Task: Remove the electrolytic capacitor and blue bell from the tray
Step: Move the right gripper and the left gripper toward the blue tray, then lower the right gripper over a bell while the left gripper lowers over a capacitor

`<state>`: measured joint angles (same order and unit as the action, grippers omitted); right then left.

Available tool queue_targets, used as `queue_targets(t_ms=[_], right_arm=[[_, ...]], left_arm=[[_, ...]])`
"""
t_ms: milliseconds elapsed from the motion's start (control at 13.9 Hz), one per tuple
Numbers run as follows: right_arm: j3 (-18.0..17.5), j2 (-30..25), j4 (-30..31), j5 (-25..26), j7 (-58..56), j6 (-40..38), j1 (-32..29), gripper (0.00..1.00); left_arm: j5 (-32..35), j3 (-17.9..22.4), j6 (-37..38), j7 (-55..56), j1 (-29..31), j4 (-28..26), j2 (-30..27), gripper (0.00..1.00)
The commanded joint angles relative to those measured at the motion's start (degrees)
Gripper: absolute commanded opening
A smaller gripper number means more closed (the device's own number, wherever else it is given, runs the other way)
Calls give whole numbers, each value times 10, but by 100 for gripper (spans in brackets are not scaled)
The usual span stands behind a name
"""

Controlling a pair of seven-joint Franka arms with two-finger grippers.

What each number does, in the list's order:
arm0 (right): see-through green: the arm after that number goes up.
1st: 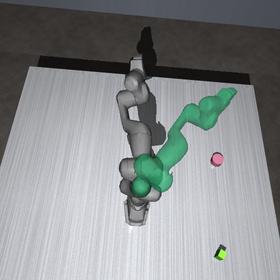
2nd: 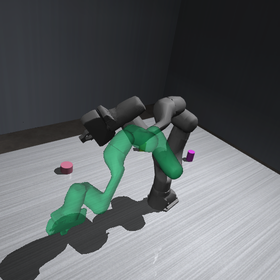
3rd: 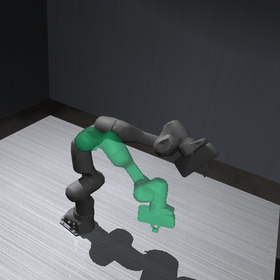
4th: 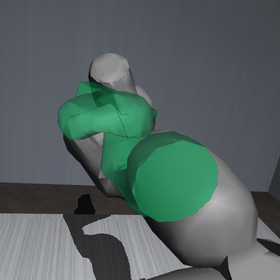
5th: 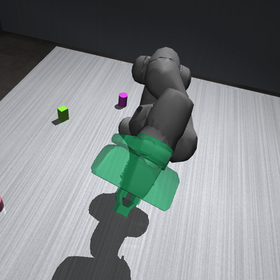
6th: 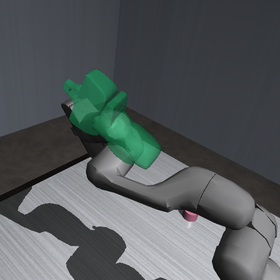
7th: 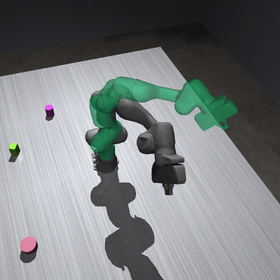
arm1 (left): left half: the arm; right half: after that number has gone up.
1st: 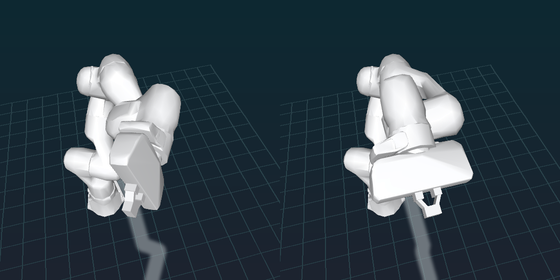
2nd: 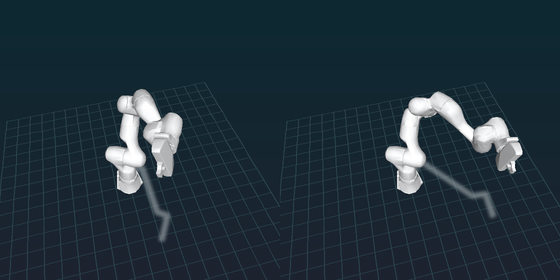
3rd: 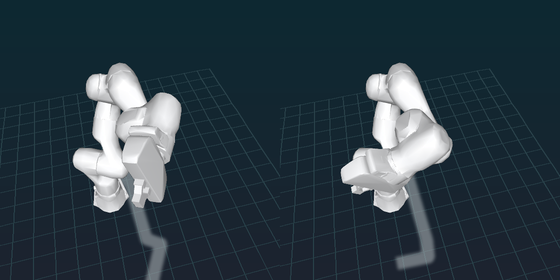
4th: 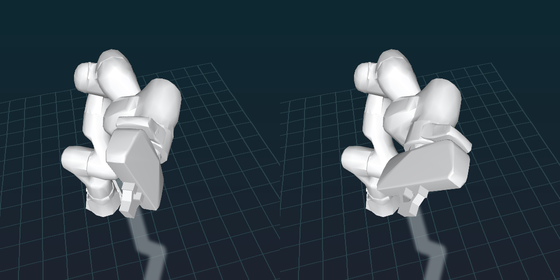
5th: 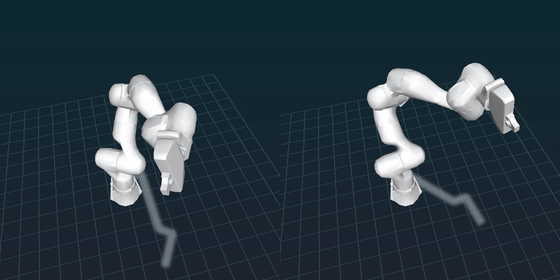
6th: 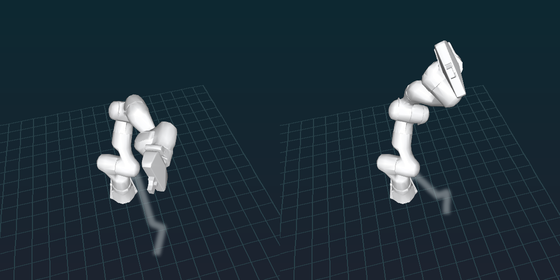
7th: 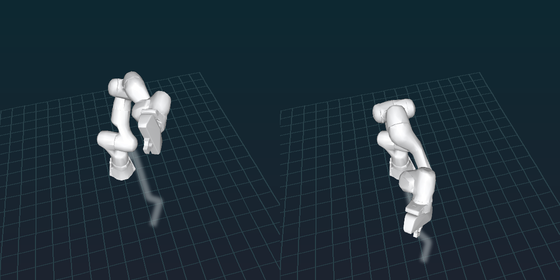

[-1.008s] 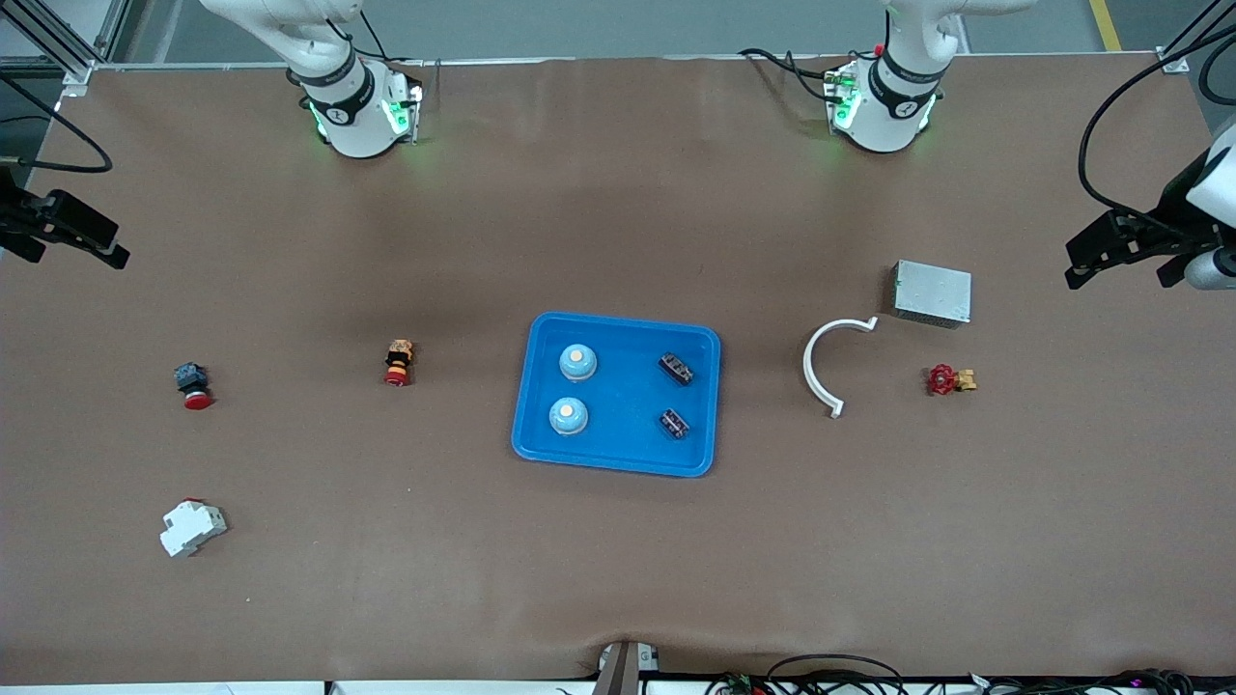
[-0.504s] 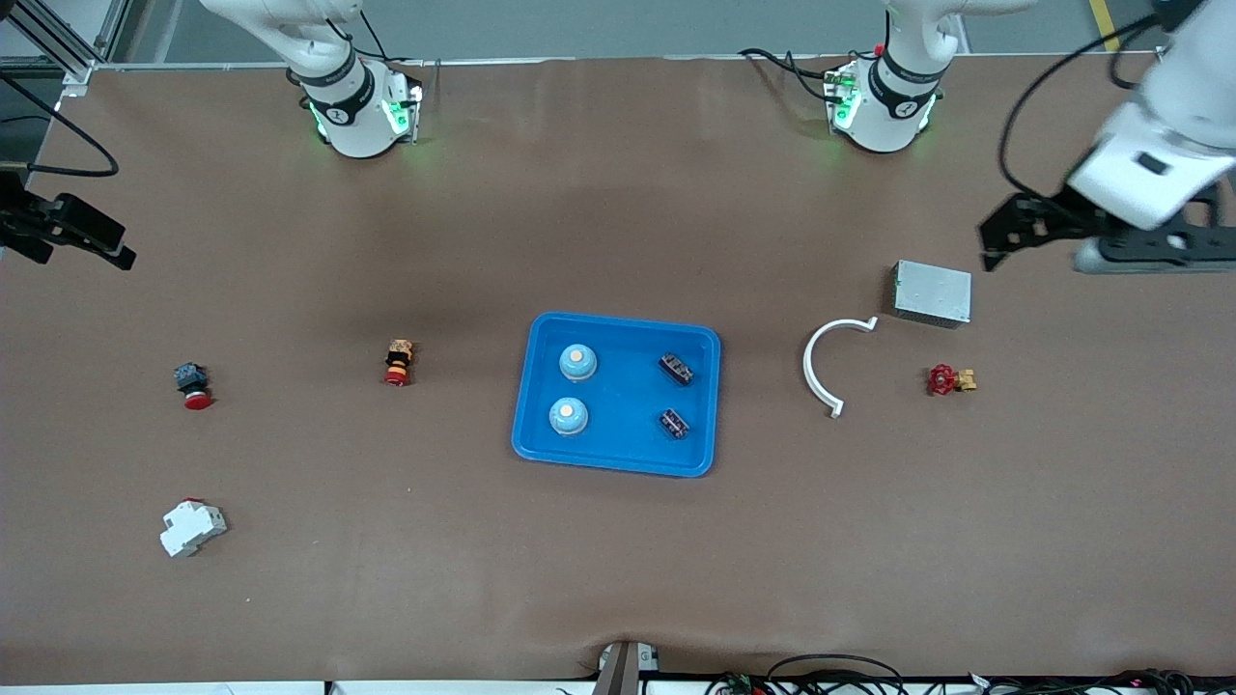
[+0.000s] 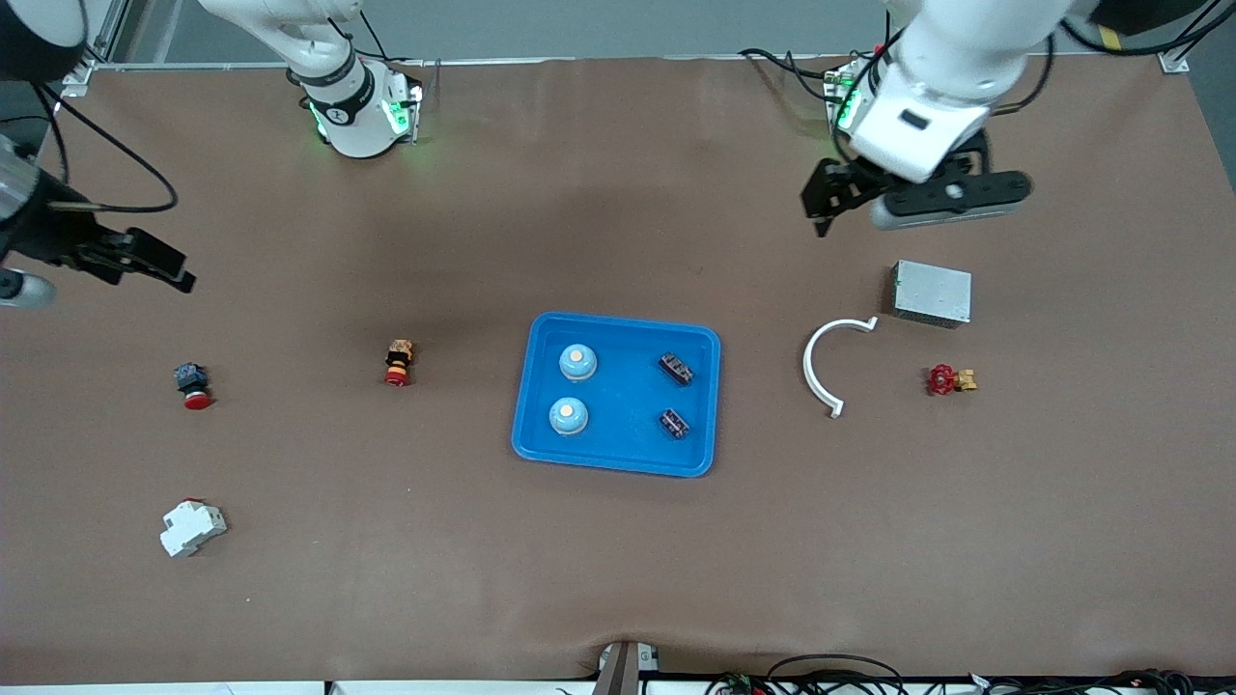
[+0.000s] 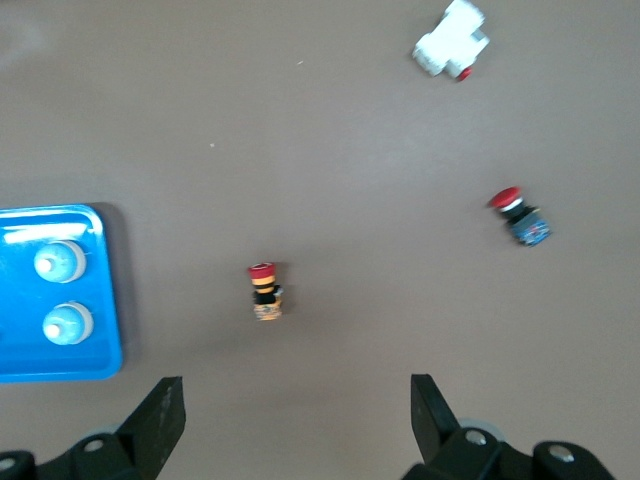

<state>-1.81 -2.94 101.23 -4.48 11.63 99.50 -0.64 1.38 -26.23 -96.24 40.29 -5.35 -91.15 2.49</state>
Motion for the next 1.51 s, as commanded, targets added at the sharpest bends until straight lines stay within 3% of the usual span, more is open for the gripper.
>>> queue_targets(t_ms=[0,288,792,936,1224,1440], right_arm=[[2,-17,52,-6,91,44,55,100],[2,-13,100,-7,275,106,149,100],[2,26,147,-7,457,203,265,100],[2,52,150,-7,501,230,296,100],[2,129,146,-4,559,316,343,100],[4,166,143,14,585,348,365,100]], left_arm=[[-7,-14,-29,61,-18,29,56,100],[-5,-14,-41,155,-24,38,96,100],[-4,-12,-99,219,-24,37,180,100],[-2,-12,-112,224,-26,38,226,100],[5,-9,-152,226,-26,38,266,100],[37,-8,-183,315,-29,38,292,100]])
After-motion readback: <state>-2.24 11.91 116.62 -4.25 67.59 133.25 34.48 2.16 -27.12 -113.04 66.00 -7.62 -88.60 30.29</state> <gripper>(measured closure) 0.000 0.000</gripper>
